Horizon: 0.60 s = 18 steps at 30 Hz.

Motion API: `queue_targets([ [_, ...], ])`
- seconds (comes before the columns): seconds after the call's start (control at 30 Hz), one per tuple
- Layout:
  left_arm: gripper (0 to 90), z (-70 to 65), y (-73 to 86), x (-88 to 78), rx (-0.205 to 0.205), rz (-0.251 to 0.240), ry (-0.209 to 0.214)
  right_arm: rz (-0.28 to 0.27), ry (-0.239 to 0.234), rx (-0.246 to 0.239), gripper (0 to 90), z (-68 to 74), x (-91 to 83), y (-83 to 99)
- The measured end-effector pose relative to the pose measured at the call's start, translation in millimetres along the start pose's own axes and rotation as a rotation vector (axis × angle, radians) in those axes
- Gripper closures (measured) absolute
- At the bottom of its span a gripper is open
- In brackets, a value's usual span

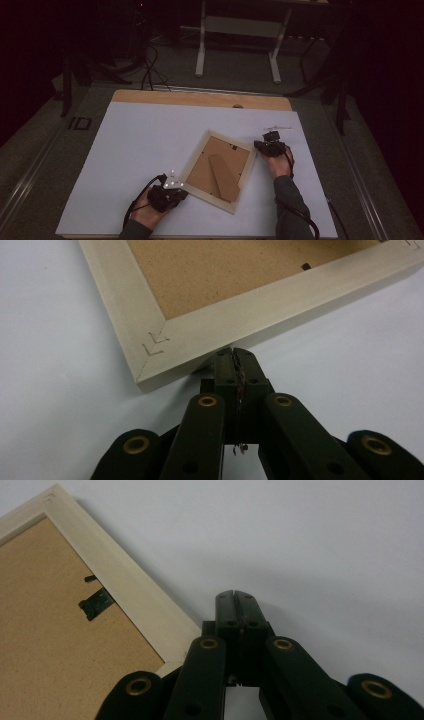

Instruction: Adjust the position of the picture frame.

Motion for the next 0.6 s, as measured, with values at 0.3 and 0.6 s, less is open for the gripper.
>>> queue_targets([
  [0.3, 90.0, 4.6, -2.2, 1.4, -0.026, -0.006, -0.019, 0.003, -0.014, -0.012, 90.0, 0.9, -4.2, 2.2],
  [0.6, 90.0, 7.5, -3.7, 2.4, -0.040, -0.012, -0.032, 0.012, -0.019, -0.044, 90.0, 2.9, -7.0, 0.9],
])
Point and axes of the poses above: each handheld gripper's, and its own axes: x roughly forward along the jaws, y roughly out of its underside, z roughly to its left, the point moved 3 cm from there along x, roughly forward along the jaws, and after that the axes turned 4 degrees about z, right-handed, at the moved point
